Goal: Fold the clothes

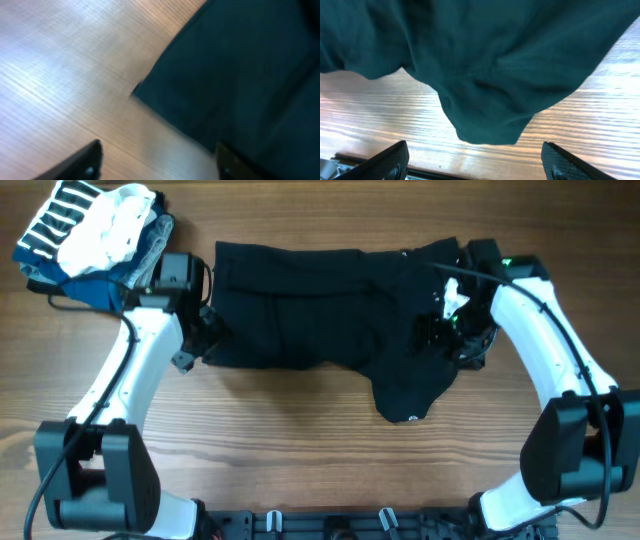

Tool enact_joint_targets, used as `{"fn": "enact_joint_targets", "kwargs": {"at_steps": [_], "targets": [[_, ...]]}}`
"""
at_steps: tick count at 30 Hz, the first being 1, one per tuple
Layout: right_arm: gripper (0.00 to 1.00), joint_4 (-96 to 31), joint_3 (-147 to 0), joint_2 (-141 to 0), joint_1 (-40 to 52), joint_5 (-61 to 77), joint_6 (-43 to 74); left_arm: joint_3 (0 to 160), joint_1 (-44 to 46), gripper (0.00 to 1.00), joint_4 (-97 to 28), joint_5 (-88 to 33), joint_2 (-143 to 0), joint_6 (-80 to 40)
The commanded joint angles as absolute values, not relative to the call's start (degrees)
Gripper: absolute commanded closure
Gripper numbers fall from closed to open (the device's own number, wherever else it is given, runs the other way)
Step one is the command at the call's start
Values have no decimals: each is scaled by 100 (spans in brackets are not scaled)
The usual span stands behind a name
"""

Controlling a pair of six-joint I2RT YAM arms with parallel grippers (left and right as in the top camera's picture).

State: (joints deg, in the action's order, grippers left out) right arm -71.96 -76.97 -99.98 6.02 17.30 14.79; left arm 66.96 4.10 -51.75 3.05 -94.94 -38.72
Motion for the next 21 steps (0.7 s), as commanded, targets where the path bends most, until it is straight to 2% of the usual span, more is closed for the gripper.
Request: {"fn": "enact_joint_targets", "kwargs": {"at_steps": [1, 5, 10, 11, 12, 13, 15, 19, 21], "targets": [[16, -7004, -7406, -9771, 921, 1680, 1828, 5924, 336, 34, -4097, 283, -9677, -4316], [17, -6729, -7244, -9771, 1358, 1634, 1977, 5682, 91, 39, -3514, 276, -10230, -4316], [19, -6681, -7199, -9771, 1391, 1439, 2165, 5682, 36, 47, -3282, 198, -10593, -4311], [24, -6707, -7188, -9771, 1391, 1367, 2255, 5682, 36, 50, -3162, 196, -10593, -4311], [29, -6718, -7188, -9769, 1391, 1376, 2272, 5682, 36, 58, -3048, 196, -10593, -4311], [31, -6772, -7188, -9699, 1391, 1365, 2410, 5684, 36, 78, -2947, 193, -10593, -4311], [32, -6862, -7188, -9579, 1385, 1284, 2453, 5684, 36, 96, -2950, 189, -10591, -4313], [31, -7397, -7183, -9317, 1321, 572, 2729, 5684, 36, 96, -2954, 150, -10586, -4309], [32, -7216, -6928, -9314, 1321, 388, 2939, 5684, 36, 96, -2952, 152, -10586, -4283]]}}
